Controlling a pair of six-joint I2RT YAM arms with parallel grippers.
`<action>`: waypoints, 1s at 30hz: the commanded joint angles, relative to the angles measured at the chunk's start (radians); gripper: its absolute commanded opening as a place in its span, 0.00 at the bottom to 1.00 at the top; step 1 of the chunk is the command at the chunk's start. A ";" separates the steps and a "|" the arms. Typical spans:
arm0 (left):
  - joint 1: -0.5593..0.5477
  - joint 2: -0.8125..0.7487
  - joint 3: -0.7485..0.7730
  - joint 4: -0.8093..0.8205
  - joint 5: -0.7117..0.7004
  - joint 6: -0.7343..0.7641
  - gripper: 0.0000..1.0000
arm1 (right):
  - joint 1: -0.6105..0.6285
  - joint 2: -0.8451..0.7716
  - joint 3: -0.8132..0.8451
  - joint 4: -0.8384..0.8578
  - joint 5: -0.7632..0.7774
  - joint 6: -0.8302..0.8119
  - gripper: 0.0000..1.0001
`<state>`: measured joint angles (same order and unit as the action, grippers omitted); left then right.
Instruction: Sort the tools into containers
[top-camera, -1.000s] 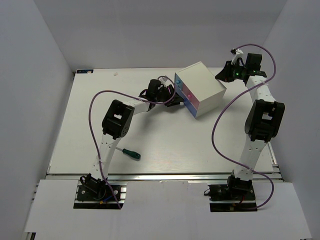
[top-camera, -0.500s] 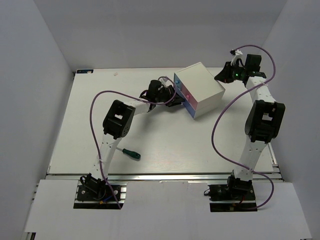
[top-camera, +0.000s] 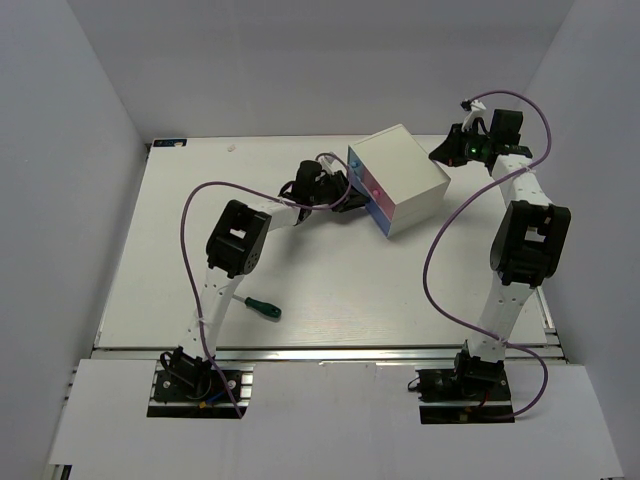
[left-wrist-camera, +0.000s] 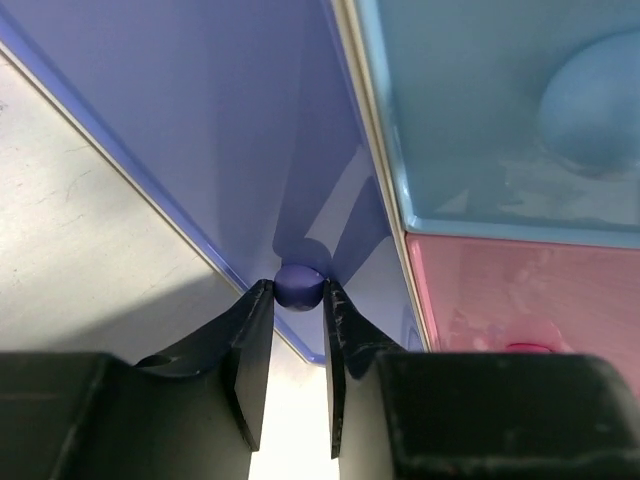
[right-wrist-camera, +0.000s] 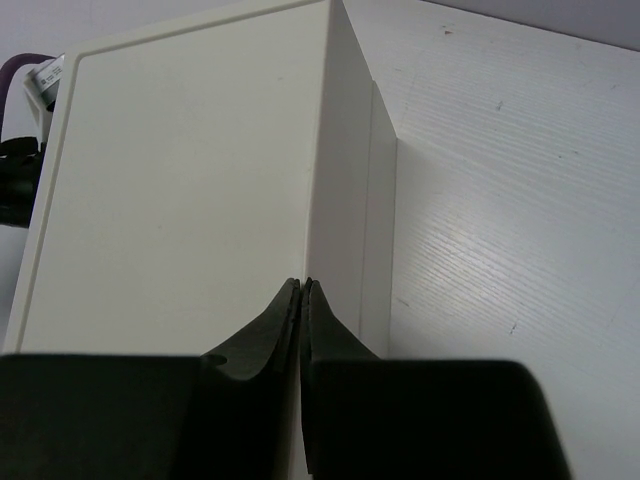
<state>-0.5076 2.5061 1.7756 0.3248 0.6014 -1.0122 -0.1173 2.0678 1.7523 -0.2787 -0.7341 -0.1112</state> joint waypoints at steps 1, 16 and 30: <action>-0.014 0.003 0.004 0.117 -0.015 -0.038 0.34 | 0.062 0.091 -0.114 -0.343 0.019 -0.004 0.03; -0.014 -0.022 -0.059 0.178 -0.028 -0.078 0.11 | 0.068 0.092 -0.122 -0.338 0.047 0.005 0.00; 0.027 -0.165 -0.298 0.211 -0.018 -0.026 0.09 | 0.068 0.114 -0.097 -0.335 0.107 0.011 0.00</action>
<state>-0.4957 2.4302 1.5368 0.5652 0.5713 -1.0809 -0.0895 2.0602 1.7412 -0.2745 -0.7219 -0.0803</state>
